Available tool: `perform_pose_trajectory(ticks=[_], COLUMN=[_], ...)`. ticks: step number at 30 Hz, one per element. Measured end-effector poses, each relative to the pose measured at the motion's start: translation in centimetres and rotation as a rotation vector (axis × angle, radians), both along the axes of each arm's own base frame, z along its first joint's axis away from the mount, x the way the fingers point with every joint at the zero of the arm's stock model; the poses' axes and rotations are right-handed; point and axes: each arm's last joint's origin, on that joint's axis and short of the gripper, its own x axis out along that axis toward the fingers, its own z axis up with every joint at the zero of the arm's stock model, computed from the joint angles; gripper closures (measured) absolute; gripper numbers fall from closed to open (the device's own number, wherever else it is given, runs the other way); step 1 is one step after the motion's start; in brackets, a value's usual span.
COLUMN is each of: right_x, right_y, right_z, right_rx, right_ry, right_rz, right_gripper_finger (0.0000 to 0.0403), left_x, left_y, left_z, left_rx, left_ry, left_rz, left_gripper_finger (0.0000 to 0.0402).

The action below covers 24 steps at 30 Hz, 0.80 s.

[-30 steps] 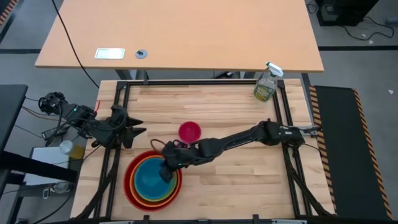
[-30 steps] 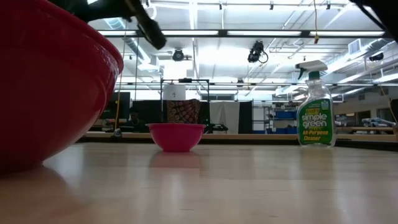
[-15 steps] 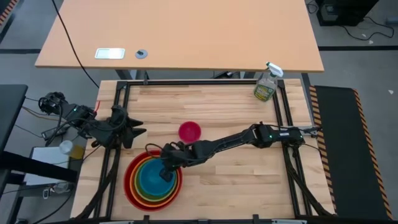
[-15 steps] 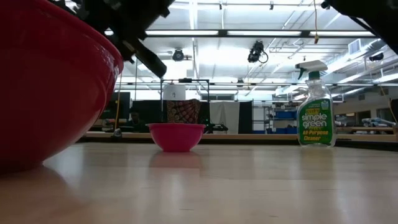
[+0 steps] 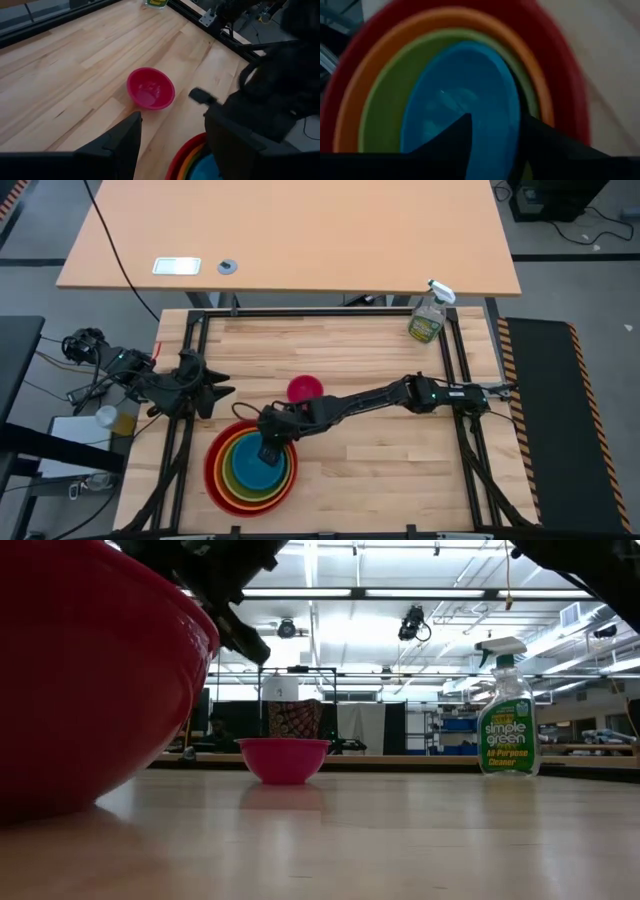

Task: Nest bowls inside each other
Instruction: Stack the blue bowl on top of the green bowl, then stack the red bowl on top of the blue bowl

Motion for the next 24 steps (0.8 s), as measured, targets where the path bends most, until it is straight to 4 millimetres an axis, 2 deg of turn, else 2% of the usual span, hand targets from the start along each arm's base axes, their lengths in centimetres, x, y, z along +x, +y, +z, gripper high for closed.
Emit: perform_pose_trajectory(ticks=[4, 9, 13, 15, 18, 20, 24], right_x=[-0.3, -1.9, -3.4, -4.2, -5.4, -5.8, -5.9], right_y=[0.1, -0.3, -0.5, -0.7, -1.6, -2.8, -5.9], right_z=[2.0, 2.1, 4.7, 5.4, 4.9, 4.7, 3.6], right_rx=[0.002, -0.041, -0.101, -0.131, -0.241, -0.295, -0.277], right_ry=[-0.032, 0.114, 0.111, 0.147, 0.27, 0.338, 0.418], right_rz=[0.031, -0.024, -0.055, -0.04, -0.069, -0.072, -0.05], right_gripper_finger=[0.0209, 0.0209, 0.0209, 0.0209, 0.0209, 0.0209, 0.0209], left_x=[0.0, 0.0, -0.1, -0.1, 0.0, 0.1, 0.2], left_y=[0.0, 0.0, 0.0, -0.1, -0.2, -0.3, -0.4], left_z=[0.0, 0.0, -0.1, -0.1, -0.2, -0.2, -0.3], left_rx=[0.012, 0.021, 0.018, 0.013, 0.005, 0.004, 0.012], left_ry=[0.006, 0.01, 0.021, 0.03, 0.045, 0.053, 0.061], left_rz=[-0.006, -0.011, -0.035, -0.057, -0.091, -0.098, -0.102], left_gripper_finger=[0.018, 0.018, 0.018, 0.018, 0.018, 0.018, 0.018])
